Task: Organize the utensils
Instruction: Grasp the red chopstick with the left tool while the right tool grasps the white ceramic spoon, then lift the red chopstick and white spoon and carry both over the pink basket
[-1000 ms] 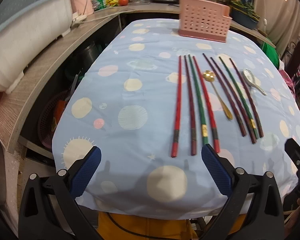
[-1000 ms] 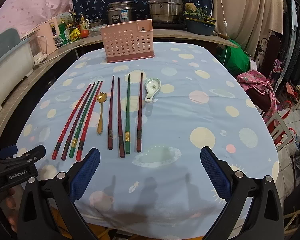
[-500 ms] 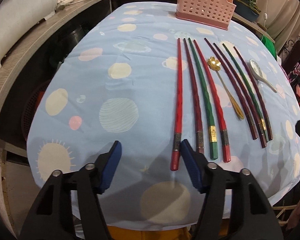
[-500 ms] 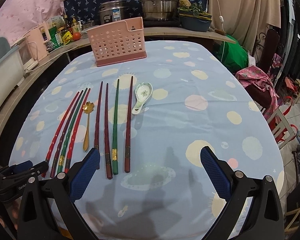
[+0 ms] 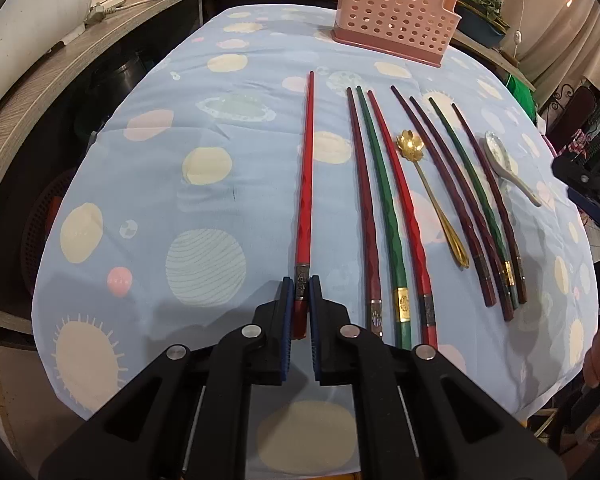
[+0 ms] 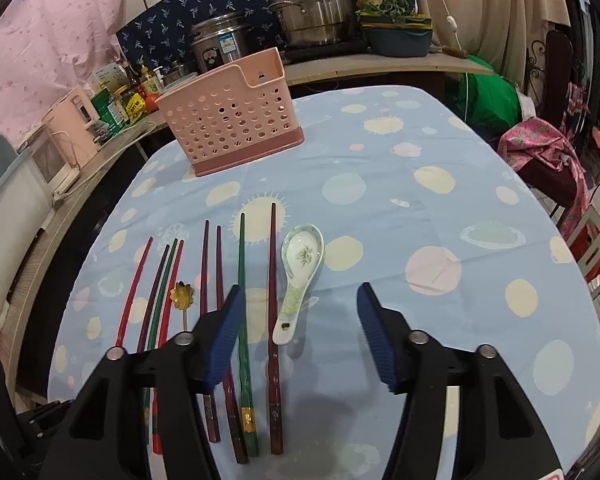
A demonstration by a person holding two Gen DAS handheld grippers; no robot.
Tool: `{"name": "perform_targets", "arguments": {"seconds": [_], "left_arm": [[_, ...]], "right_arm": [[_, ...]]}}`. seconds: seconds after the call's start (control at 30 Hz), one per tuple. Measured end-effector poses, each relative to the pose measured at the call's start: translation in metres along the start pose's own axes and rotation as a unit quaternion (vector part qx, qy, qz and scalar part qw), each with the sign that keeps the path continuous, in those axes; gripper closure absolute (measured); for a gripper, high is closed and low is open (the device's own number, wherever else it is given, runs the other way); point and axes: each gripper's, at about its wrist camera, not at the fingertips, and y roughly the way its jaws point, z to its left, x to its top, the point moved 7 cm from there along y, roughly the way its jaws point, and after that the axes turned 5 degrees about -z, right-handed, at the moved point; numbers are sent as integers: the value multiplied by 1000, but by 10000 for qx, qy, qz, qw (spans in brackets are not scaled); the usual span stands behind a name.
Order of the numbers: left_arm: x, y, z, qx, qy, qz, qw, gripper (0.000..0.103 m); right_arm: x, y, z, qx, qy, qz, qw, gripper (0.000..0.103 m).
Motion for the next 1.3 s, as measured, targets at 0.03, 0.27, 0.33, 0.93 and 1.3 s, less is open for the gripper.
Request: {"name": "perform_targets", "arguments": {"seconds": [0.03,0.27,0.33,0.93,1.3], "left_arm": [[0,0,0,5,6,-5,10000,95],[0,0,0,54,80,-36,9999,95],[0,1,-1,64,98,-46,9999,95],[1,0,-1,65,162,-101,9998,96],[43,-45,11,-111,-135,-632,9978,96]], "right_arm": [[-1,7,0,80,54,82,9999,66],[-13,35,-3,345,381,479,9975,88],[-16,38,-4,322,360,510,9975,89],[-30,42,-8,234,180,438,9986,96],[16,-6,-16,34,-67,-122,9999,96]]}}
